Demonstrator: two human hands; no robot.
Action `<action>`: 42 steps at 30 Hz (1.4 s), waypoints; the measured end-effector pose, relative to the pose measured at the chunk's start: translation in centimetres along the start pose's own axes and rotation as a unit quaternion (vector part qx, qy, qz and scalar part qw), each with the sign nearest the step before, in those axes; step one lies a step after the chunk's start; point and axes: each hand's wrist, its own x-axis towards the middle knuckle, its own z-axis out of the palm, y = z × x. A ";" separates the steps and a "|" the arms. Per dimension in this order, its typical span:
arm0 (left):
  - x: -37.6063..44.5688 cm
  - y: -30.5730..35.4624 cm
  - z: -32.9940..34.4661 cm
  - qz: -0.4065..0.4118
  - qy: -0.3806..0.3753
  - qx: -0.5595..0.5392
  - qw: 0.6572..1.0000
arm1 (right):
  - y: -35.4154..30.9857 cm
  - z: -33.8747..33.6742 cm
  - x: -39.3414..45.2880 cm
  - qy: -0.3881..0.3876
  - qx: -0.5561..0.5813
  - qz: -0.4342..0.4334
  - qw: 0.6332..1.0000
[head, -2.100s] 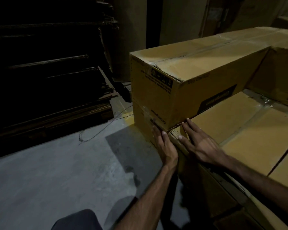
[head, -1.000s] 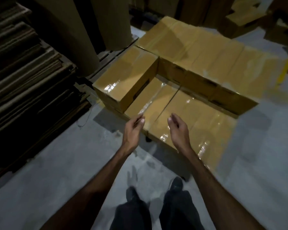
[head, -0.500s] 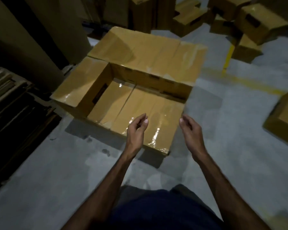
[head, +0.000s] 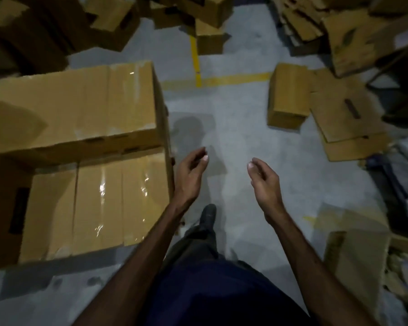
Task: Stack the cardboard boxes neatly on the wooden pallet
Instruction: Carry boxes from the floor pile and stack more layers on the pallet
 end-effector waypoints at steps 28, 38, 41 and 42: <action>39.6 9.7 41.6 -0.054 -0.173 0.069 0.981 | -4.8 -29.1 44.4 0.173 0.018 0.089 0.981; 50.5 9.6 52.3 -0.153 -0.062 0.044 0.985 | -7.8 -38.0 65.5 0.058 -0.094 0.097 0.989; 55.2 8.3 54.2 -0.188 -0.056 0.047 0.979 | -7.6 -38.3 71.2 0.036 -0.097 0.124 0.987; 56.9 7.6 55.0 -0.197 -0.060 0.054 0.977 | -7.6 -38.4 72.9 0.035 -0.104 0.135 0.985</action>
